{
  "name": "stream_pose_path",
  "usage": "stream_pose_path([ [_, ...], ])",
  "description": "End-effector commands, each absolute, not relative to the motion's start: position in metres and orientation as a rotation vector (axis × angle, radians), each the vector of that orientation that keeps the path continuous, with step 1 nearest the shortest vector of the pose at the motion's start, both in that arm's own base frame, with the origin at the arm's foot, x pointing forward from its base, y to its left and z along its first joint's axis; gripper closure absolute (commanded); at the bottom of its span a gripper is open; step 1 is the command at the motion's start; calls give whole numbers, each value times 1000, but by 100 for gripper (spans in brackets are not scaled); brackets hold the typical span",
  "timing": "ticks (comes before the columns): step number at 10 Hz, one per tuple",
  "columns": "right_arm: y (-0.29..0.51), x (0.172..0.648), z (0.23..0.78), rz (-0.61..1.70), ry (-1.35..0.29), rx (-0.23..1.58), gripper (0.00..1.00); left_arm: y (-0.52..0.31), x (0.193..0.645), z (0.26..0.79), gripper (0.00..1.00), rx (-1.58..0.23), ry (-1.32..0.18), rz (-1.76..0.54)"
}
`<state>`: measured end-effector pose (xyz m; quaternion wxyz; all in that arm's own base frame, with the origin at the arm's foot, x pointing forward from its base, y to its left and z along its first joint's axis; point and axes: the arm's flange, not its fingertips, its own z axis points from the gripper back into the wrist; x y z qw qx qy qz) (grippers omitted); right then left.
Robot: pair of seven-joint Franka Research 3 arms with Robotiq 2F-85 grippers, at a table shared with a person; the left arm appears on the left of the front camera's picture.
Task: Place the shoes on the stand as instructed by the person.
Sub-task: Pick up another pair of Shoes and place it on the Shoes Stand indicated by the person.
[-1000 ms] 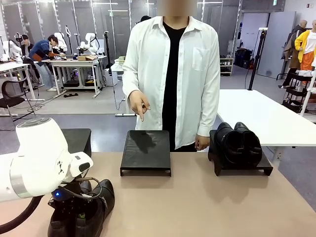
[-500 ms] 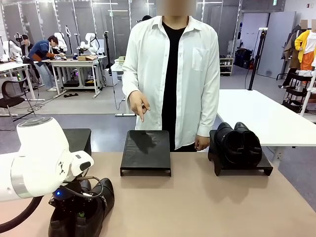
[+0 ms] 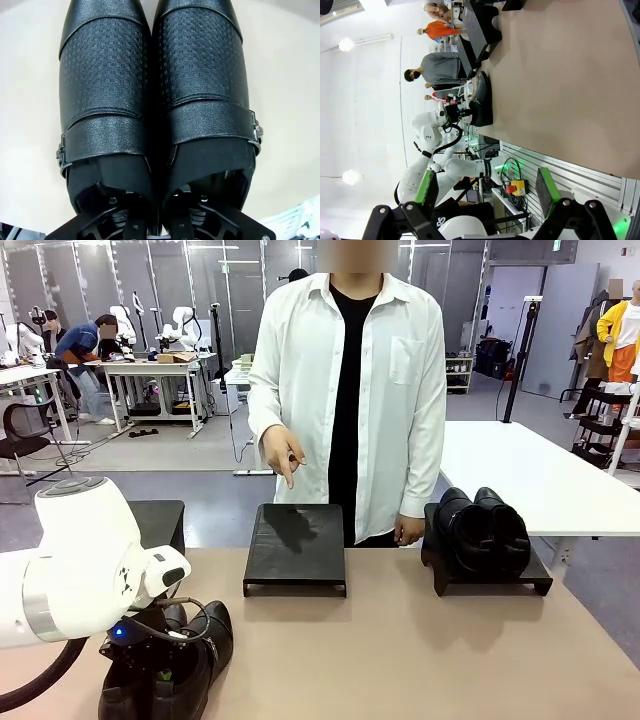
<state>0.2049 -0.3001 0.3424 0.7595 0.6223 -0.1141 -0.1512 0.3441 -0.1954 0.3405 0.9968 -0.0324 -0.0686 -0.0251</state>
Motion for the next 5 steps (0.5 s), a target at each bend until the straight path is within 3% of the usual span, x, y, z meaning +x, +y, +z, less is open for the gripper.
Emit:
stream_pose_path([
  [1,-296,202,345,-328,-239,1352,0,-194,344,339,100,-64,-134,-50],
  [2,-296,202,345,-328,-239,1352,0,-195,344,341,91,-65,-137,-50],
  [5,-296,202,345,-328,-239,1352,0,-192,349,391,91,-41,-150,-31],
])
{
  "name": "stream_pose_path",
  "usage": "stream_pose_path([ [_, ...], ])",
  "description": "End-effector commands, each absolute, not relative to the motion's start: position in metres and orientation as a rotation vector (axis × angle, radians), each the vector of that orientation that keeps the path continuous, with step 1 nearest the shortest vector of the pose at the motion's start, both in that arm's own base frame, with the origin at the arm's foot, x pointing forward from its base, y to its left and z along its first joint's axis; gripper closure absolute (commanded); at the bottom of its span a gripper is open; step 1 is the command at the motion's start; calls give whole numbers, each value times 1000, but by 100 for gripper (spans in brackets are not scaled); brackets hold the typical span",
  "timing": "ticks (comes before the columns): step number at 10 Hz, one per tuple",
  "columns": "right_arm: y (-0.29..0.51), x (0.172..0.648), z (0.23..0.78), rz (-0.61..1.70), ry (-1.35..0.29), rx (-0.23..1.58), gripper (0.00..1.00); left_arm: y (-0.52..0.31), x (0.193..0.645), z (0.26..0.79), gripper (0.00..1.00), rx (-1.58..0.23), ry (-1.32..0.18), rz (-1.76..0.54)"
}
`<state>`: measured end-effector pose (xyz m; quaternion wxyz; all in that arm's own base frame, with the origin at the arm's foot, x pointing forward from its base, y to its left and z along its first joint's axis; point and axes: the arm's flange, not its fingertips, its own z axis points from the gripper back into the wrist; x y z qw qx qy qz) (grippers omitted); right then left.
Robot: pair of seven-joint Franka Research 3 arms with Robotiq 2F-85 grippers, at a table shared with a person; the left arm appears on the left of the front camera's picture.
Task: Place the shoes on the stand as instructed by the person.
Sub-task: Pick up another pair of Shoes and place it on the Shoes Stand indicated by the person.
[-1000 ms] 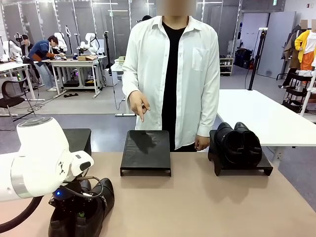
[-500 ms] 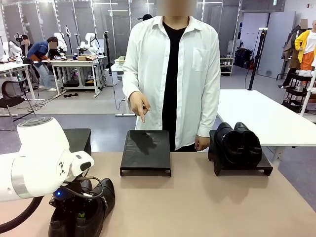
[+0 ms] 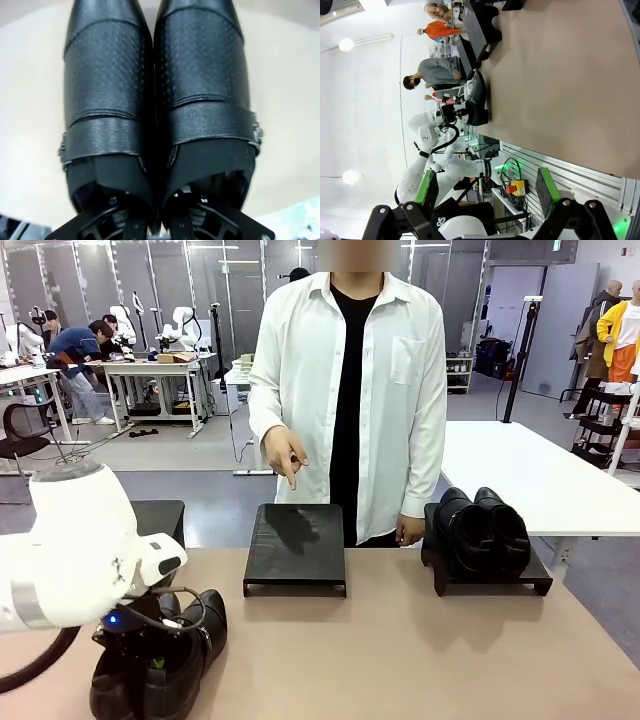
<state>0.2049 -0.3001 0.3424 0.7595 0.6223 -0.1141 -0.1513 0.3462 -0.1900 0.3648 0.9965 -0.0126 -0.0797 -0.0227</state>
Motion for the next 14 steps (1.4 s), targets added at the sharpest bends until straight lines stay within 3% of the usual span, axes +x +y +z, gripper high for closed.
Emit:
stream_pose_path([
  [1,-296,202,345,-328,-239,1352,0,-194,354,405,91,-49,-162,-45],
  [8,-296,202,345,-328,-239,1352,0,-301,406,487,91,-10,-283,-31],
  [10,-296,202,345,-328,-239,1352,0,-343,430,490,91,52,-375,6],
  [14,-296,202,345,-328,-239,1352,0,-386,489,481,91,-29,-484,32],
])
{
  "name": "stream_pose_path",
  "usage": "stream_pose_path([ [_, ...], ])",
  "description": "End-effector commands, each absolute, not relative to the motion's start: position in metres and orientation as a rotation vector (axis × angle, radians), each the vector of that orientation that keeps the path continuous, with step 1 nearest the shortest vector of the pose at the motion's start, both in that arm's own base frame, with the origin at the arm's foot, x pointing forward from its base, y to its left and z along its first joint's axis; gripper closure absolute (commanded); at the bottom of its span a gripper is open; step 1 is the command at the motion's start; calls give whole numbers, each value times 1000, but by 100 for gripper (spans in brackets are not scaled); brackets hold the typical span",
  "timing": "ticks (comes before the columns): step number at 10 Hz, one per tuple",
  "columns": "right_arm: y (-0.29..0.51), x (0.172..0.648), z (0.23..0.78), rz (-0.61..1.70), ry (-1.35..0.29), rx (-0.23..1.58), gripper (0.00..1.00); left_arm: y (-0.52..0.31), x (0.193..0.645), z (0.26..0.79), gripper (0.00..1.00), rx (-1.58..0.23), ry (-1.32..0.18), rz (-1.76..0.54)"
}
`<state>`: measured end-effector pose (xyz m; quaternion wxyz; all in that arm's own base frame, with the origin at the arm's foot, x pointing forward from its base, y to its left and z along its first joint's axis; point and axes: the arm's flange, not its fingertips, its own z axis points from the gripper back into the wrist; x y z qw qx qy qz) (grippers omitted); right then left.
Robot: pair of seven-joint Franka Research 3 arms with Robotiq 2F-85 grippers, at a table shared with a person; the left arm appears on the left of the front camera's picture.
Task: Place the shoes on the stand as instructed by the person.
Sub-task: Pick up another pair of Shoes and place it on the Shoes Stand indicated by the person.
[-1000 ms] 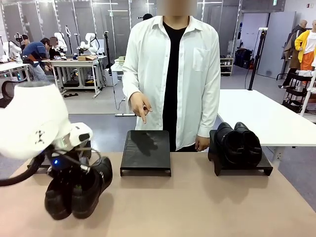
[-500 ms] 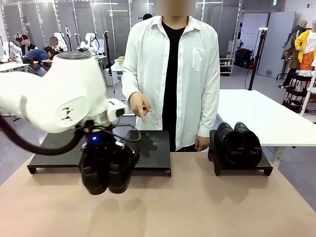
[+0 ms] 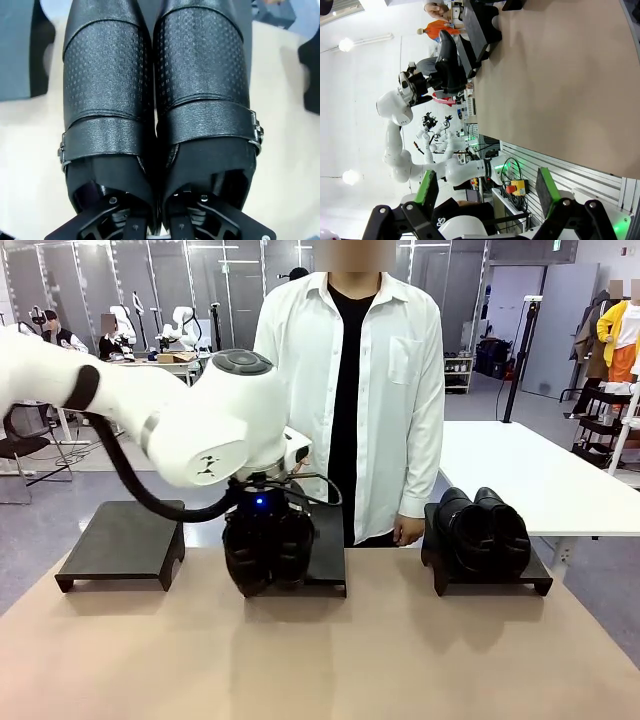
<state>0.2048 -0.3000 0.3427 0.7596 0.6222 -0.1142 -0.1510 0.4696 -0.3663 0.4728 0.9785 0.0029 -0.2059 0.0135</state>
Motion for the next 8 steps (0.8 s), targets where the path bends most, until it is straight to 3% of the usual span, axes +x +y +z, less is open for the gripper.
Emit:
stream_pose_path([
  [1,-296,202,345,-328,-239,1352,0,-388,502,479,91,-42,-512,13],
  [8,-296,202,345,-328,-239,1352,0,-404,561,445,91,2,-620,-87],
])
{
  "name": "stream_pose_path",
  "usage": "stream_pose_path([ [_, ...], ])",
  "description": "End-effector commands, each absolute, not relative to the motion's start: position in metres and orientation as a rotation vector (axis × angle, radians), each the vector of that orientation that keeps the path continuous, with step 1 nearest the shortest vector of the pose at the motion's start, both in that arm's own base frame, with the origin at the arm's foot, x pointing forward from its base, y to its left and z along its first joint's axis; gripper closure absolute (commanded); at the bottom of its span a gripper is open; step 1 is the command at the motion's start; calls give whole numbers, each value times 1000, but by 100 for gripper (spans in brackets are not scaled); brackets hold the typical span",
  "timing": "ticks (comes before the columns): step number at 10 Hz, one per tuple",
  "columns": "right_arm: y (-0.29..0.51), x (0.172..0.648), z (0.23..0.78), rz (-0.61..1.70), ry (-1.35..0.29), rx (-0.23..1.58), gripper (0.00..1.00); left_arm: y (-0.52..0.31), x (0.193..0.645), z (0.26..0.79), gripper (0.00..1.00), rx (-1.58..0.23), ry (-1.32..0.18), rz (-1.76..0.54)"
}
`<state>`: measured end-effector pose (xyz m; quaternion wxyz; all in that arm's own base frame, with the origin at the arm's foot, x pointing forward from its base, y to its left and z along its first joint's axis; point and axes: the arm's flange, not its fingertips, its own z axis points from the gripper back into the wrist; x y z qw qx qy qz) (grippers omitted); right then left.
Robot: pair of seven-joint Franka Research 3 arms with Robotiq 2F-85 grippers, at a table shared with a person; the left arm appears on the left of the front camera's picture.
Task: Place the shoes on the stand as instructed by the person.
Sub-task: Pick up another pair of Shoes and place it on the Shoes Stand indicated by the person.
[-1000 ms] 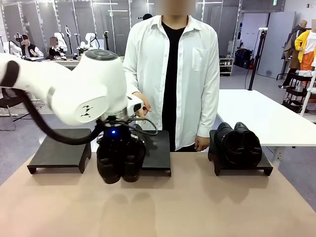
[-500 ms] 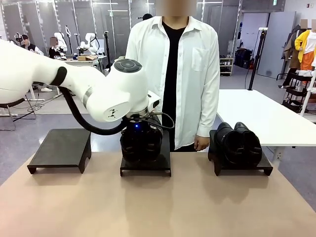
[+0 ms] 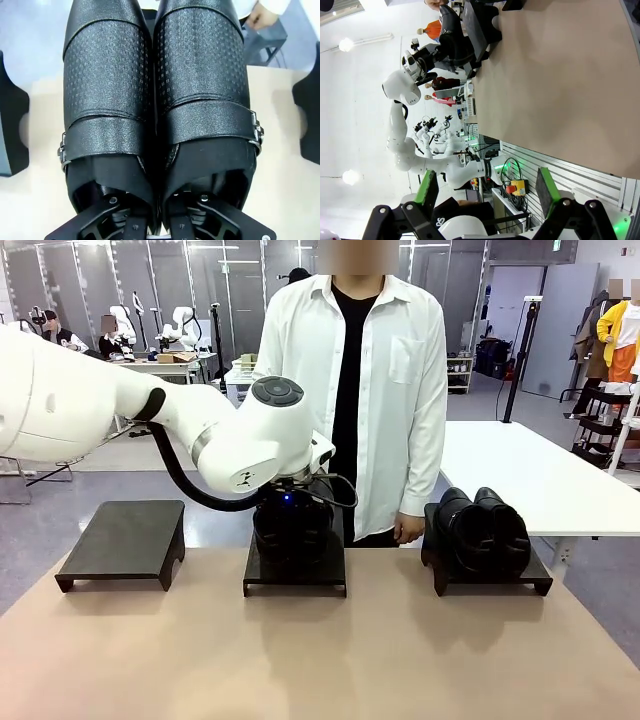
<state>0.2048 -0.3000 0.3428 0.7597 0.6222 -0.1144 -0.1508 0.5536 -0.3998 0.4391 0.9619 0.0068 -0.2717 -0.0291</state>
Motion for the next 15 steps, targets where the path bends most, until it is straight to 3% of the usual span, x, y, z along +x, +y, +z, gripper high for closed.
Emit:
stream_pose_path([
  [1,-296,202,345,-328,-239,1352,0,-403,566,440,91,28,-616,-93],
  [10,-296,202,345,-328,-239,1352,0,-396,589,404,91,39,-592,-109],
  [15,-296,202,345,-328,-239,1352,0,-397,586,408,14,43,-570,-105],
])
